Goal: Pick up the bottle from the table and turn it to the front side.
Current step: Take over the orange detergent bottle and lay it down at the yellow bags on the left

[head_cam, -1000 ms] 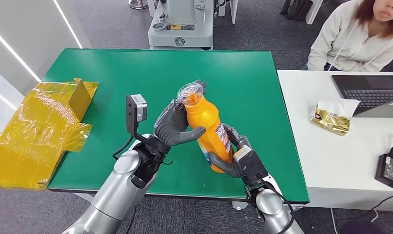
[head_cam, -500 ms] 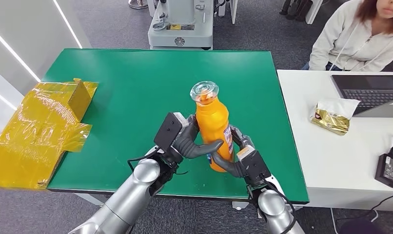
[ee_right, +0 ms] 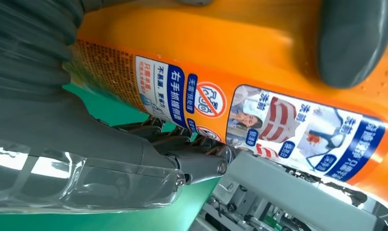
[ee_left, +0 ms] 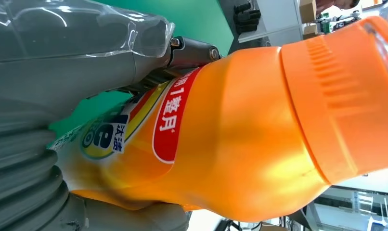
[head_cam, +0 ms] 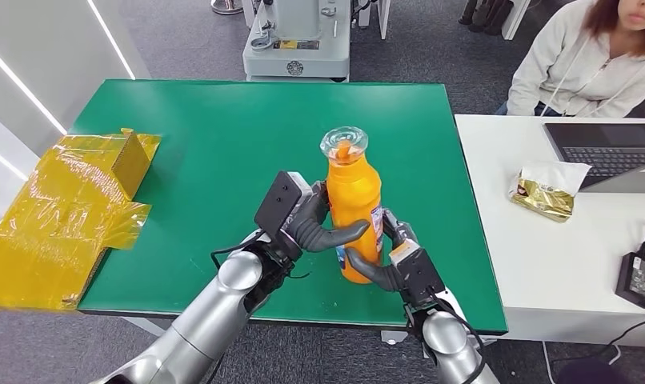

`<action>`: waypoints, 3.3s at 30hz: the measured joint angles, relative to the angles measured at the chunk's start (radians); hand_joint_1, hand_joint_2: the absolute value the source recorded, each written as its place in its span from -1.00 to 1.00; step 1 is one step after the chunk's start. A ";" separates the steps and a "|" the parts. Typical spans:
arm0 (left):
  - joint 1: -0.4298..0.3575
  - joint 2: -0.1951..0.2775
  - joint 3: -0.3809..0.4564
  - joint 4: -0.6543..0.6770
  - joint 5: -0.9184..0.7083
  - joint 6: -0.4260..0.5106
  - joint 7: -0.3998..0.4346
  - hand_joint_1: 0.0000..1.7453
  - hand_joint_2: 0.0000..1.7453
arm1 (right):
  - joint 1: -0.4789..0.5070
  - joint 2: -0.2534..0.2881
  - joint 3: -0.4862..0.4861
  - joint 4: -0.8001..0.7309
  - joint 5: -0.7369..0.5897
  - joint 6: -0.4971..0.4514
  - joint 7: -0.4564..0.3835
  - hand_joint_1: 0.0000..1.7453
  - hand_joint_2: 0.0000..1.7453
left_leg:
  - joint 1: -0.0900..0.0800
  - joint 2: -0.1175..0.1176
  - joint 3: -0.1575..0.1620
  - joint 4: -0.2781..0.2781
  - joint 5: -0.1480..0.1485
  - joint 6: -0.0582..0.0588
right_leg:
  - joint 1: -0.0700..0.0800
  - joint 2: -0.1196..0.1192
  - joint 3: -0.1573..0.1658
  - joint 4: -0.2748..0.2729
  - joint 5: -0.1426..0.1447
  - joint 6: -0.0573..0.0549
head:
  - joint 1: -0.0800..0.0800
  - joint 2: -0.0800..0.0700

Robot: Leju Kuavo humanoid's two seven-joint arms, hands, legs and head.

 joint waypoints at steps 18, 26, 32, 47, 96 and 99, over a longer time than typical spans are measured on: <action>-0.211 0.108 0.006 -0.005 -1.026 0.672 -0.022 1.00 1.00 | 0.057 -0.013 0.008 -0.120 0.024 0.014 0.030 -1.00 1.00 | 0.000 0.000 0.000 0.000 0.001 -0.001 | 0.000 0.000 0.000 0.001 0.000 0.000 | 0.000 0.000; -0.260 0.141 -0.014 0.139 -1.489 0.816 0.149 1.00 1.00 | 0.058 -0.024 0.032 -0.154 0.024 0.023 0.025 -1.00 1.00 | 0.000 0.000 0.000 0.000 0.001 -0.001 | 0.000 0.000 0.000 0.001 0.000 0.000 | 0.000 0.000; -0.273 0.160 -0.025 0.264 -1.650 0.817 0.245 1.00 1.00 | 0.057 -0.025 0.041 -0.154 0.029 0.025 0.008 -1.00 1.00 | 0.000 0.000 0.000 0.000 0.001 -0.001 | 0.000 0.001 0.000 0.001 0.000 0.000 | 0.000 0.000; -0.190 0.306 -0.024 0.506 -1.709 0.700 0.362 1.00 1.00 | 0.058 -0.038 0.041 -0.154 0.010 0.041 -0.019 -1.00 1.00 | 0.000 0.002 0.000 -0.001 0.000 -0.001 | 0.000 0.003 -0.001 0.001 0.000 -0.001 | 0.000 0.000; -0.115 0.497 0.002 0.569 -1.714 0.509 0.428 1.00 1.00 | 0.152 -0.042 0.039 -0.180 0.042 0.091 -0.002 -1.00 1.00 | 0.001 0.002 0.003 -0.003 0.001 -0.002 | 0.000 0.003 0.000 0.002 0.000 -0.002 | 0.000 0.000; -0.115 0.501 0.007 0.570 -1.713 0.500 0.439 1.00 1.00 | 0.161 -0.042 0.039 -0.182 0.042 0.094 -0.003 -1.00 1.00 | 0.001 0.002 0.003 -0.003 0.001 -0.002 | 0.000 0.003 0.001 0.002 0.000 -0.002 | 0.000 0.000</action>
